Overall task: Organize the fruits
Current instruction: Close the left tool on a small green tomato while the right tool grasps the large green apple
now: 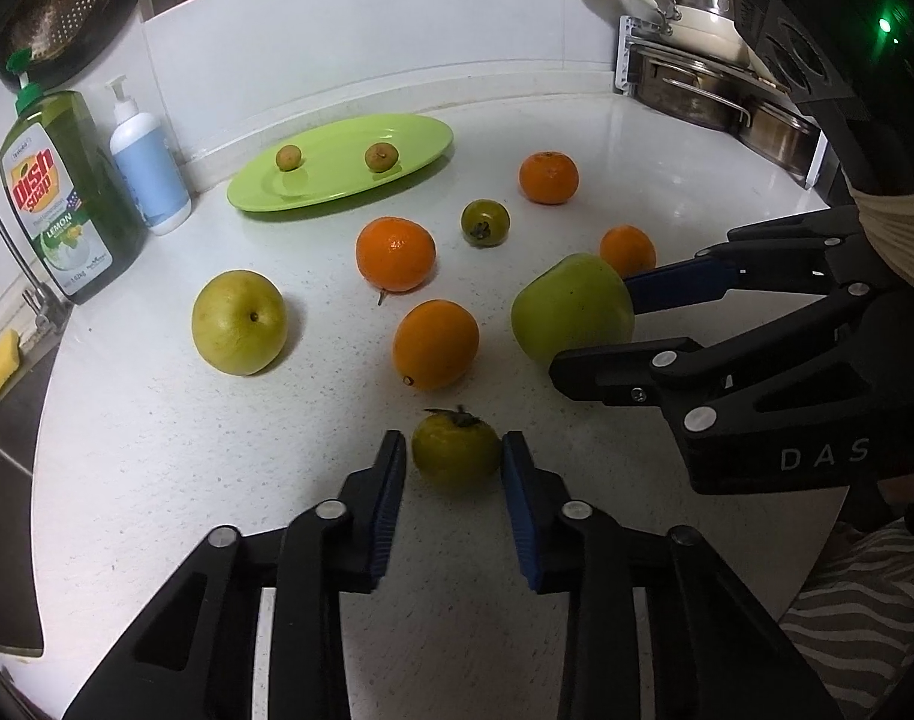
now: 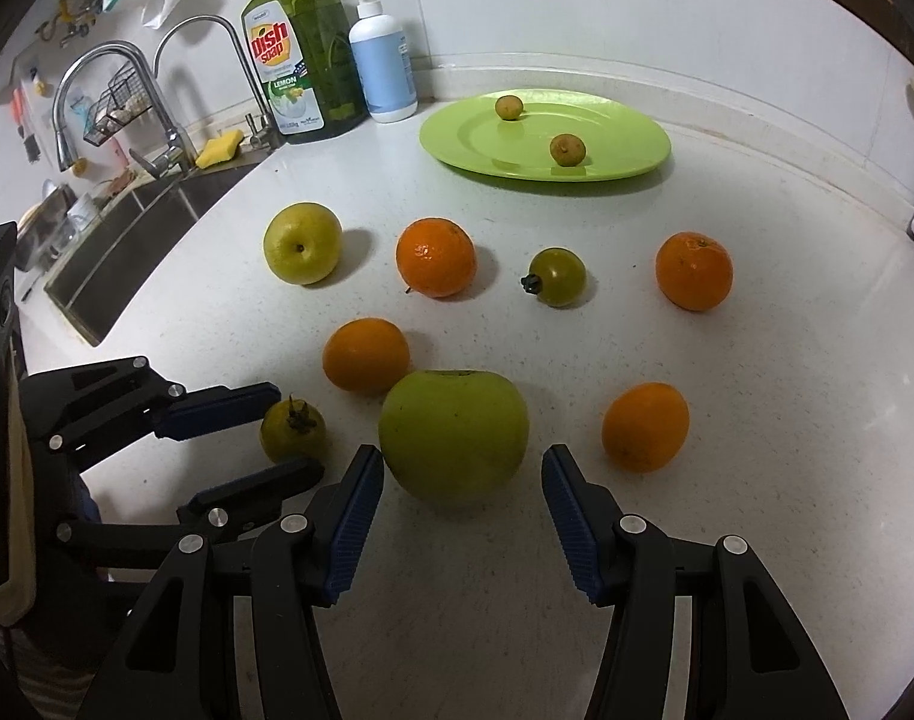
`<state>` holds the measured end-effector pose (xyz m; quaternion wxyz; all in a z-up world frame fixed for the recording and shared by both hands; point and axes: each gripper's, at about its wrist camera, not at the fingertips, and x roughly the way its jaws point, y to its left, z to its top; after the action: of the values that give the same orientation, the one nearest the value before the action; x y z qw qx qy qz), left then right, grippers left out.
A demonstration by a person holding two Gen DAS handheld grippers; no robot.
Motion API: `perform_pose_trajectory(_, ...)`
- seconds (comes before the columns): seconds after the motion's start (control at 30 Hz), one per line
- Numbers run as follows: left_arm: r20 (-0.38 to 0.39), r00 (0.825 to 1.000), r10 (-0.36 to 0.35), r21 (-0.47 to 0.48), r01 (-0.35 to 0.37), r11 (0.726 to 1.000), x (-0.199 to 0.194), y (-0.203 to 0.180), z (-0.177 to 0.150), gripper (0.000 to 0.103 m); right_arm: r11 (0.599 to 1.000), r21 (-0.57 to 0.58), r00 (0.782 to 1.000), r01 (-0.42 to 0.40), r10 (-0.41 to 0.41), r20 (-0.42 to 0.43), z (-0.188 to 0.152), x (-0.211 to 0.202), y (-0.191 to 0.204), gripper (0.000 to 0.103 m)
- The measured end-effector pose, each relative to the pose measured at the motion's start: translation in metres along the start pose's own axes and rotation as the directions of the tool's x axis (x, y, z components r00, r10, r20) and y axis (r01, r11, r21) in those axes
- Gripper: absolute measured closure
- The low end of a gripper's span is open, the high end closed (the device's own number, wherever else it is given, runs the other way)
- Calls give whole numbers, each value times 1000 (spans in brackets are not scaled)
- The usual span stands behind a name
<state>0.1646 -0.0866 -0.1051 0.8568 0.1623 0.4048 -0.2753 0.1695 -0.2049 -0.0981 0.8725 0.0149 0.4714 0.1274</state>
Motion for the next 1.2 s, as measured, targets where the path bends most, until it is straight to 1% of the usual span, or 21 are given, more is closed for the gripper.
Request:
perform_pose_trajectory(0.17,1,1000,-2,-30,2,1000,-1,6,0,73,1000,-4,1000,-1,1,-1,1,3,2,47)
perform_pose_trajectory(0.57,0,1000,18,-103,-18,995,-5,21,3,73,1000,-12,1000,3,-3,11,4,4,5,47)
perform_pose_trajectory(0.6,-2,1000,19,-106,-19,994,-5,22,3,73,1000,-12,1000,4,-4,12,4,4,5,48)
perform_pose_trajectory(0.63,-5,1000,23,-111,-23,994,-4,23,3,73,1000,-12,1000,8,-8,15,4,4,5,50)
perform_pose_trajectory(0.73,-18,999,30,-118,-32,992,-4,25,3,73,1000,-18,1000,14,-13,18,5,4,6,51)
perform_pose_trajectory(0.9,-16,999,37,-125,-39,991,-5,26,5,73,1000,-19,999,21,-20,25,5,5,7,52)
perform_pose_trajectory(1.2,16,999,37,-136,-34,990,-16,30,12,73,1000,-16,999,25,-24,46,6,2,9,52)
